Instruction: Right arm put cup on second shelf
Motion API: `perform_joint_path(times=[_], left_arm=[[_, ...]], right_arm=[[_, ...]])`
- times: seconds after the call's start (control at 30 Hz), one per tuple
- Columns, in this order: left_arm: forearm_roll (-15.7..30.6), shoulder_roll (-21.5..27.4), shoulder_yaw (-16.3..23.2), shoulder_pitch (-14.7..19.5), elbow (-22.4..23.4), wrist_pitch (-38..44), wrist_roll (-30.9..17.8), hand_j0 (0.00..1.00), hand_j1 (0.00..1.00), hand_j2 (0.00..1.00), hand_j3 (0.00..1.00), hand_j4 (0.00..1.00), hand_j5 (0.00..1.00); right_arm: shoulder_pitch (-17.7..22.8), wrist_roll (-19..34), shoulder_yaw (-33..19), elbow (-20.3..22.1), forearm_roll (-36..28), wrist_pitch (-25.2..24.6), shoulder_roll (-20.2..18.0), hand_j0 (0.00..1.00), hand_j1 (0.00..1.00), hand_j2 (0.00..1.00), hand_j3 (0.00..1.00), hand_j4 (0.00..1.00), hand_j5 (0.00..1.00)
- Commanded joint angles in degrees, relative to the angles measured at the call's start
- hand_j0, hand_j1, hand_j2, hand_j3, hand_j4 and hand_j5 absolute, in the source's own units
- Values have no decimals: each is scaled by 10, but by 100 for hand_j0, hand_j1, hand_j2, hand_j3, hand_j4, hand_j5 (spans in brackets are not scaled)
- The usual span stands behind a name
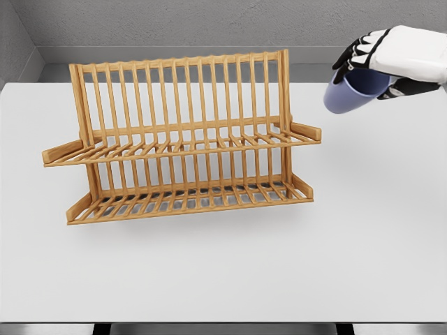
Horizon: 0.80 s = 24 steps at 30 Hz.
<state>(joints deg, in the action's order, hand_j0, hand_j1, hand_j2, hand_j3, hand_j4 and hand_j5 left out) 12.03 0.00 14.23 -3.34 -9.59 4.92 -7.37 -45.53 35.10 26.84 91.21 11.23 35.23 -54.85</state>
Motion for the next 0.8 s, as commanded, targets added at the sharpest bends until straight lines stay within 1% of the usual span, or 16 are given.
perform_joint_path(times=[0.0, 0.13, 0.33, 0.37, 0.47, 0.53, 0.63, 0.77], left_arm=[[0, 0, 0, 0, 0, 0, 0, 100, 100, 100, 100, 100, 100], [0, 0, 0, 0, 0, 0, 0, 100, 100, 100, 100, 100, 100], [0, 0, 0, 0, 0, 0, 0, 100, 100, 100, 100, 100, 100], [0, 0, 0, 0, 0, 0, 0, 100, 100, 100, 100, 100, 100], [0, 0, 0, 0, 0, 0, 0, 100, 100, 100, 100, 100, 100], [0, 0, 0, 0, 0, 0, 0, 100, 100, 100, 100, 100, 100], [0, 0, 0, 0, 0, 0, 0, 100, 100, 100, 100, 100, 100], [0, 0, 0, 0, 0, 0, 0, 100, 100, 100, 100, 100, 100]], right_arm=[[0, -1, -1, 19, -3, -2, 3, 65, 65, 65, 65, 65, 65], [0, -1, 5, 63, -2, -2, 6, 65, 65, 65, 65, 65, 65], [0, -1, 8, 92, -2, -2, 12, 65, 65, 65, 65, 65, 65], [-3, -1, 8, 92, -2, -2, 21, 65, 65, 65, 65, 65, 65], [-11, -1, 22, 92, -2, -2, 31, 65, 65, 65, 65, 65, 65], [-20, -1, 40, 92, -2, -2, 33, 65, 65, 65, 65, 65, 65], [-20, -1, 57, 92, 0, -2, 38, 65, 65, 65, 65, 65, 65], [-20, -1, 62, 91, 0, -2, 41, 65, 65, 65, 65, 65, 65]])
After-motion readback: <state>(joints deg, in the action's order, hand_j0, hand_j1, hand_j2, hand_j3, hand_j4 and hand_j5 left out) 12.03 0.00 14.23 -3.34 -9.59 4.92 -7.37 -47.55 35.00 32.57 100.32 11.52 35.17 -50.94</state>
